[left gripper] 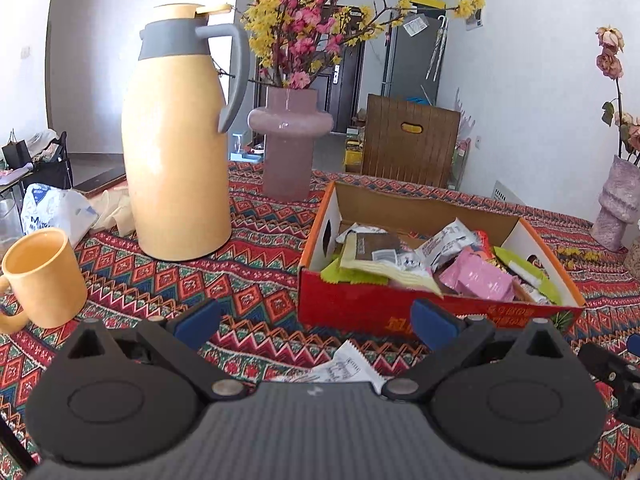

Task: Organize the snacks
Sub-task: 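Move both tools back over the snack pile, then grasp a white packet with the right tool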

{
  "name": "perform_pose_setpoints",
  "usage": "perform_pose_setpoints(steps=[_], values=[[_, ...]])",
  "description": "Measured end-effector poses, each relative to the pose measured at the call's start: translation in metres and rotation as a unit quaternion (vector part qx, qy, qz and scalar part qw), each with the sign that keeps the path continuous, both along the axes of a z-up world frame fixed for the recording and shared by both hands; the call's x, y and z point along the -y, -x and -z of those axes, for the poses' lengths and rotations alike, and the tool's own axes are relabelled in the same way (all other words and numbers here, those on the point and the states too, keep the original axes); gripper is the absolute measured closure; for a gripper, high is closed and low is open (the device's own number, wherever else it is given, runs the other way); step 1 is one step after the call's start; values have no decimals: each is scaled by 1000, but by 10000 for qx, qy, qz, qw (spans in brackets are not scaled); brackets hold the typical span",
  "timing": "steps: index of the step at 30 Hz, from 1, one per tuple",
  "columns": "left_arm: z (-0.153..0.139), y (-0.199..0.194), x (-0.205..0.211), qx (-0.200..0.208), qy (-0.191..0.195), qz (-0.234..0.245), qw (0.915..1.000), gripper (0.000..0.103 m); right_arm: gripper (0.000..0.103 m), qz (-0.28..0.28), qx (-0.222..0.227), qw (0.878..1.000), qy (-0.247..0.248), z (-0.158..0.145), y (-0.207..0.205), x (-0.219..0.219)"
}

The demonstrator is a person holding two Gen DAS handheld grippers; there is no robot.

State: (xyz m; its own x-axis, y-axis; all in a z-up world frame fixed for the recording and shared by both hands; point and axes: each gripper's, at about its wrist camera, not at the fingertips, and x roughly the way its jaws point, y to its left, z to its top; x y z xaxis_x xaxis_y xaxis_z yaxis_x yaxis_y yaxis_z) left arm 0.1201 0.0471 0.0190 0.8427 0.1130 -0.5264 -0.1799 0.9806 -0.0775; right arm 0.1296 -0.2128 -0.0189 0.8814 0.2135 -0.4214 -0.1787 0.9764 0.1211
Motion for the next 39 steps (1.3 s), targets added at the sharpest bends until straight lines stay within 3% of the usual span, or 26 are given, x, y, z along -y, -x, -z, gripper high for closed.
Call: perform_pose_setpoints(steps=[15,21,28,31,34,36,39], values=[[61,-1,-27,-464,155,-197,9986,0,0,-159,-708,9970,264,29,-6,-16],[64,1,-33,-382,374,-143,9985,0,2,-320,-933,9936,549,33,-28,-30],[67,0,-33,-420,436,-89,9981,0,20,-527,-1407,9879,393,43,-56,-39],[68,-2,-34,-466,511,-38,9976,0,22,-532,-1617,9850,273,49,-64,-39],[70,-3,-34,-522,536,-12,9972,0,37,-554,-1771,9825,148,56,-70,-37],[70,-3,-35,-522,553,-12,9971,0,57,-578,-1752,9828,113,55,-69,-36],[70,-4,-35,-529,561,-28,9970,0,61,-620,-1708,9833,85,53,-65,-35]])
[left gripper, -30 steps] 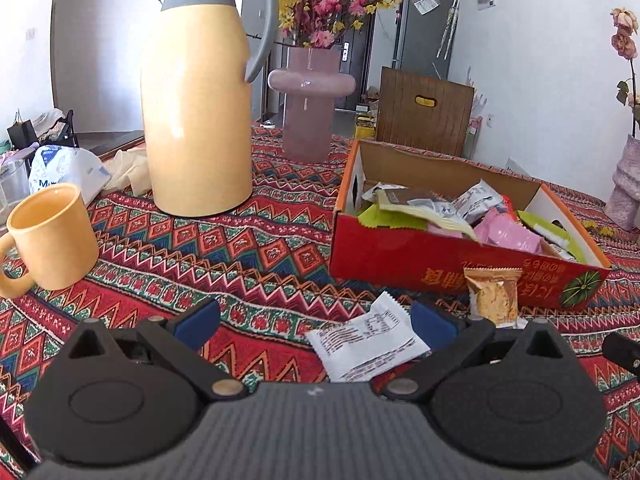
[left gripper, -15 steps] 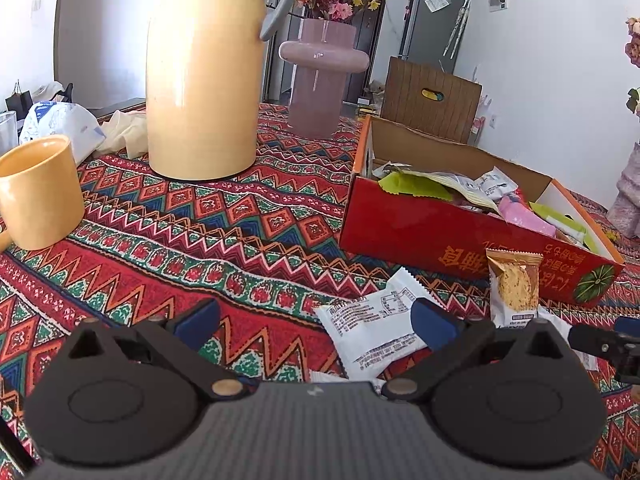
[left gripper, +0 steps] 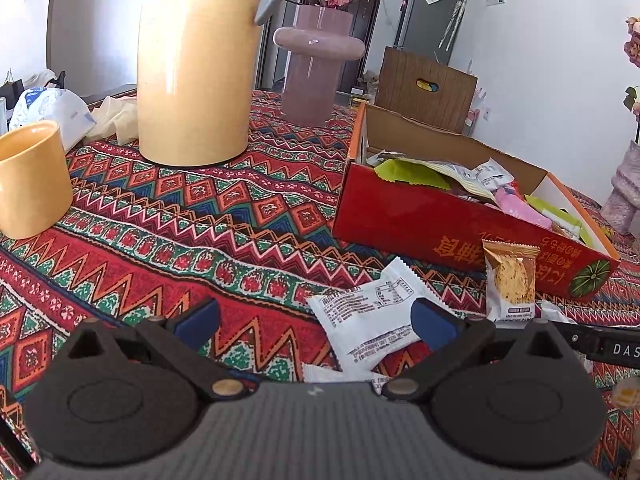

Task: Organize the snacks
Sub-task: 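Grasp a white packet with the right tool, then grasp another white packet with the left tool while the right tool holds its packet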

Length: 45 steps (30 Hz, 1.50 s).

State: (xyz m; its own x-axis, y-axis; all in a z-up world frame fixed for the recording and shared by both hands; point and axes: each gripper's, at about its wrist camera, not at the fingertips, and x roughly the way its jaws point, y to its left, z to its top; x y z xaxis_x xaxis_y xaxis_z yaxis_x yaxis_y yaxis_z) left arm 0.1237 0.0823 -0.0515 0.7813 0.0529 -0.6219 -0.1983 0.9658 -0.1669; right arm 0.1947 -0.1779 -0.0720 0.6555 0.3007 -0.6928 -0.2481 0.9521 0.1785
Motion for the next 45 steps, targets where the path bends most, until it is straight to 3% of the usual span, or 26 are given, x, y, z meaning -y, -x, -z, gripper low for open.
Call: perform_pose_setpoints(steps=[9,15,22,34,45], values=[[1,-1,-1,-40,-2,-83,10000,0,63,236,654,9976,11,-16,26,18],[1,-2,0,-56,-15,-91,9999,0,63,564,1035,9926,295,-19,44,40],[3,-2,1,-87,-86,-142,9998,0,63,831,998,9913,211,-5,50,60],[-8,3,3,-88,-293,-367,9989,0,63,750,1070,9914,-15,3,54,63],[-11,17,35,-548,-371,120,9977,0,63,634,1140,9913,-152,2,58,64]])
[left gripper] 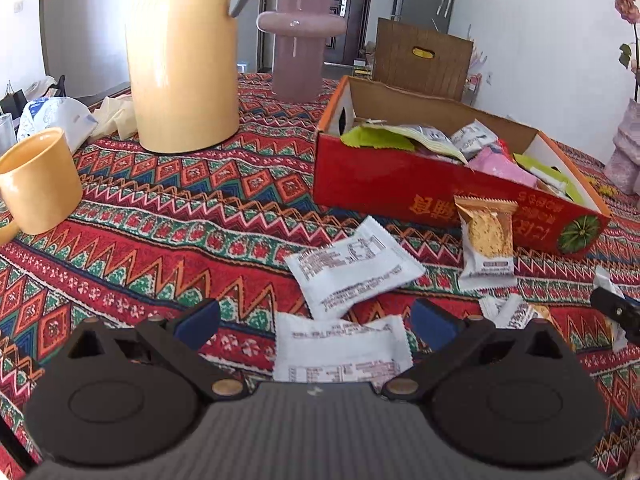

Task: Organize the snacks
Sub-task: 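Grasp another white packet with the left tool while the right tool holds its packet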

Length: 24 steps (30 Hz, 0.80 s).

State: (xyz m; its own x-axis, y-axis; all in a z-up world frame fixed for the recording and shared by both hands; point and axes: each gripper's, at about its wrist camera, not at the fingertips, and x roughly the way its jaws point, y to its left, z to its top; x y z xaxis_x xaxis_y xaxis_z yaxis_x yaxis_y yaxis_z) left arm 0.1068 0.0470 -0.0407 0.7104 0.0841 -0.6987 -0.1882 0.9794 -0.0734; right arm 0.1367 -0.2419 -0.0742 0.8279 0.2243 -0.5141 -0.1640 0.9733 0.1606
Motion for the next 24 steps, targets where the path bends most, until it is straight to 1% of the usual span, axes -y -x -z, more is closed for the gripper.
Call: perform_pose_setpoints(steps=[7,10,13,21,23,24], values=[[7,3,19,-226,-79,152,9996,0,63,-48,56,10000,-49,-1,3,1],[13,1,24,-397,-189,33,9990,0,63,-61,78,9999,-65,-2,4,1],[19,-2,24,-509,-183,-51,9985,0,63,-80,91,9999,-72,-2,5,1],[22,0,27,-480,-335,-119,9982,1,63,-94,103,9999,-85,-2,5,1],[21,2,28,-443,-342,-94,9984,4,62,-91,99,9999,-85,-2,5,1],[20,3,29,-416,-343,-76,9985,9,62,-91,99,9999,-84,-2,5,1]])
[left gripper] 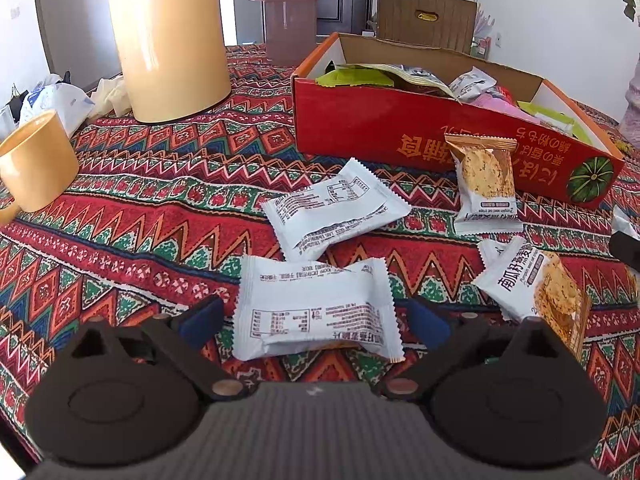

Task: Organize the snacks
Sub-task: 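Grasp another white packet with the left tool while the right tool holds its packet, then carry both white packets over the box with both tools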

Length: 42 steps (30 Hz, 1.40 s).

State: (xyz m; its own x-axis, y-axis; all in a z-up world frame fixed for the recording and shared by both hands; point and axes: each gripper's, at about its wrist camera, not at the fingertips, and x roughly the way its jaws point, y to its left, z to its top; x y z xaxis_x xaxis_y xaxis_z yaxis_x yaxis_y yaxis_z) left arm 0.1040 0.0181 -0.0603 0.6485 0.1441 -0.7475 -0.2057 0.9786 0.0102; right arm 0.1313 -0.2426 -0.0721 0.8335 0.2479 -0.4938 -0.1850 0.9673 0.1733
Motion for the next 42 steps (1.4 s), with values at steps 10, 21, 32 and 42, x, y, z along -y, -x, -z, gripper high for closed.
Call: perform_pose_setpoints(steps=[10,21,32,42], values=[[-7,10,-1,194,85,98,9997,40,62,15,3,10000,31,0,0,-1],[-11,18,-10,352,219,91,9991,46,62,38,27,9999,117,1,1,-3],[-29,29,-11,735,207,232,9968,46,63,-27,130,9998,175,-3,4,-6],[-49,31,-6,1115,171,357,9930,46,63,-69,326,9992,203,-19,10,-10]])
